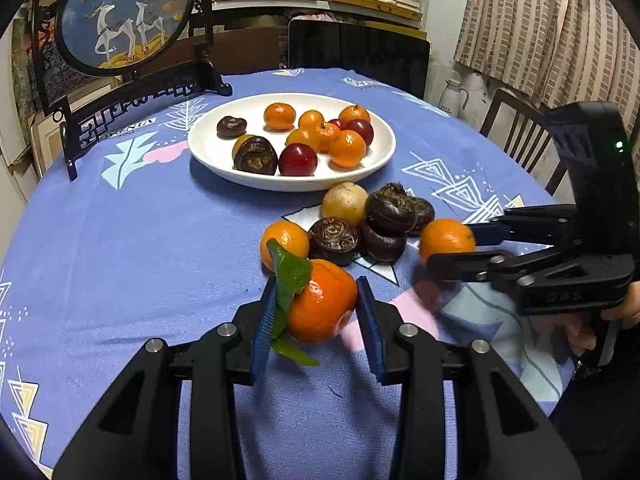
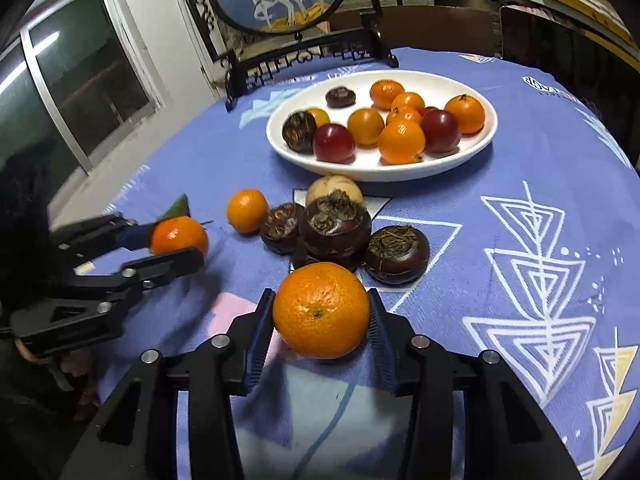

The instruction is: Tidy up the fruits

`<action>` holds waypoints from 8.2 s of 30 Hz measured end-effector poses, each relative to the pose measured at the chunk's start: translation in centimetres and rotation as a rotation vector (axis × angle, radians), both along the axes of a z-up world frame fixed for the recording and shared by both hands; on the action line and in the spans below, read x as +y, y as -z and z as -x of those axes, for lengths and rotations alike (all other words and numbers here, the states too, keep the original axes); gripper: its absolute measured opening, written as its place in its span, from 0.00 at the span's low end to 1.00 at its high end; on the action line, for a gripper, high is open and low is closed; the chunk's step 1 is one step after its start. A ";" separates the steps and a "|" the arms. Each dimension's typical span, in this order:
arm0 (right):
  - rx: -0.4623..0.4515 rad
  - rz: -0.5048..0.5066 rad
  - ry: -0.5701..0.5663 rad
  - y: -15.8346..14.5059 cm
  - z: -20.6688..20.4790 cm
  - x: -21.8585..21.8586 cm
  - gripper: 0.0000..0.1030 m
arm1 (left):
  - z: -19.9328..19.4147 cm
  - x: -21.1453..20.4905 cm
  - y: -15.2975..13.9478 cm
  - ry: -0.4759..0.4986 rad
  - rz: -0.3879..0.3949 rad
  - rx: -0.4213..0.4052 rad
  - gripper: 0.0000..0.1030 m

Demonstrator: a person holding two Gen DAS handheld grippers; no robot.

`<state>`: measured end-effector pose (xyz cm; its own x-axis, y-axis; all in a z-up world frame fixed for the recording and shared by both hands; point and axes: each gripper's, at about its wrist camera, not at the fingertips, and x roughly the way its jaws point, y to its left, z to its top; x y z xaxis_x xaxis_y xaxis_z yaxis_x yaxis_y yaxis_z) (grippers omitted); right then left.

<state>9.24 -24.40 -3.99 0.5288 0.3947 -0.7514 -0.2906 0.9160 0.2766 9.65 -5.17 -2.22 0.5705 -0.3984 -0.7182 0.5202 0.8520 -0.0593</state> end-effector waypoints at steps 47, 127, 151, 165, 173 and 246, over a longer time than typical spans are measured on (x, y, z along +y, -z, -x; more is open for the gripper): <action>-0.068 0.033 0.061 -2.3 -3.1 -4.8 0.56 | -6.9 -1.9 2.5 0.051 -0.151 0.042 0.64; -0.044 -0.076 0.026 -2.6 -3.8 -4.6 0.40 | -6.4 -2.3 0.3 0.093 0.029 -0.043 0.40; -0.119 0.018 0.128 -5.9 -12.4 -3.6 0.48 | -13.5 -2.5 -3.7 -0.076 0.015 -0.055 0.70; -0.025 0.176 -0.031 1.3 -4.1 3.5 0.56 | -6.0 2.0 -1.0 -0.106 -0.033 -0.017 0.76; -0.048 0.131 0.032 0.4 -3.4 1.4 0.42 | -6.2 -1.2 0.6 -0.083 -0.097 0.018 0.76; -0.173 -0.029 0.205 -6.4 3.6 -6.0 0.96 | 0.8 1.4 -4.8 -0.251 -0.011 -0.047 0.95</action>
<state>5.64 -30.38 2.39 0.7194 0.2858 -0.6331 -0.1446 0.9531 0.2659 8.81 -3.74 2.60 0.6837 -0.2327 -0.6916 0.2944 0.9552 -0.0304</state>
